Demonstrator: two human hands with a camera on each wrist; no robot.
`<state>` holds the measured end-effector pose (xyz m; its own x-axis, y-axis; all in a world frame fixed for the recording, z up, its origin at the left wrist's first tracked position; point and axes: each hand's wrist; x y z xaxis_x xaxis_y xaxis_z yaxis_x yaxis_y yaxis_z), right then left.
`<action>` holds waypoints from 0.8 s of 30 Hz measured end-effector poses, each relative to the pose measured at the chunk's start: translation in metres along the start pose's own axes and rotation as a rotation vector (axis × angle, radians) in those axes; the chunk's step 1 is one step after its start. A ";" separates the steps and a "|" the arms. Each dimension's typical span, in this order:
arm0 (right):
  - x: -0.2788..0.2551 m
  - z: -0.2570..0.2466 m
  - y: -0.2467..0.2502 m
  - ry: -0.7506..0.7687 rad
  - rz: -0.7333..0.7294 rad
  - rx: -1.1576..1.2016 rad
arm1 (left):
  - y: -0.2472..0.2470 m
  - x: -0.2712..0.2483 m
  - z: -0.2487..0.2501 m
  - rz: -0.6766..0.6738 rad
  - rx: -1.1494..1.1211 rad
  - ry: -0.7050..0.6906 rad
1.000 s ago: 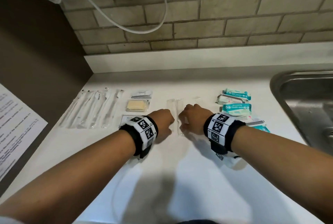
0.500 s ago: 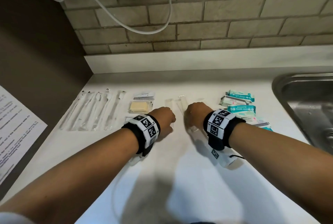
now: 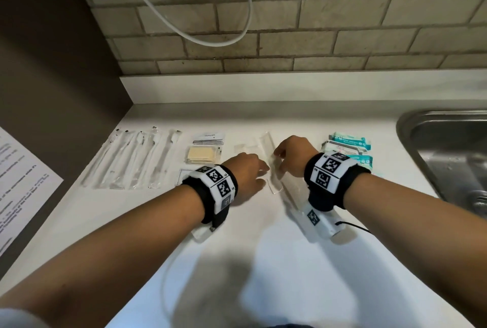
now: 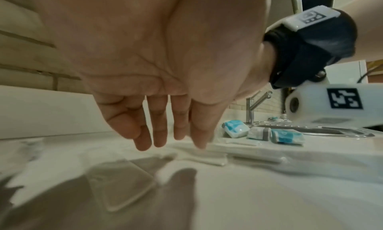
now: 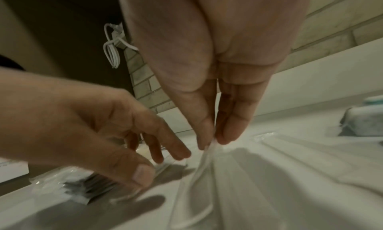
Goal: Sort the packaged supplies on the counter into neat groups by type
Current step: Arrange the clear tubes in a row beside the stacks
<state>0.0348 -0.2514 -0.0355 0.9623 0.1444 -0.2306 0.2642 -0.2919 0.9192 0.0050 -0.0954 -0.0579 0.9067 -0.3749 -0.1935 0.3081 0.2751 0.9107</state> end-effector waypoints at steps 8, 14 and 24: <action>-0.010 0.007 0.000 0.024 -0.026 0.027 | -0.010 0.002 0.007 -0.031 0.238 0.032; -0.016 -0.008 -0.020 0.055 -0.114 -0.034 | -0.001 0.001 -0.016 -0.046 0.238 0.071; -0.015 -0.014 -0.026 0.049 -0.070 -0.138 | 0.002 0.000 -0.019 -0.067 0.267 0.043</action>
<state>0.0122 -0.2328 -0.0513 0.9366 0.2065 -0.2831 0.3158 -0.1478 0.9372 0.0110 -0.0781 -0.0632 0.8998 -0.3450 -0.2671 0.2865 0.0054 0.9581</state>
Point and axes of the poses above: each hand's wrist, its own x-axis towards the middle knuckle, its own y-axis out of the back of the hand, z = x × y, and after that the axes turned 9 degrees about -x, right-handed
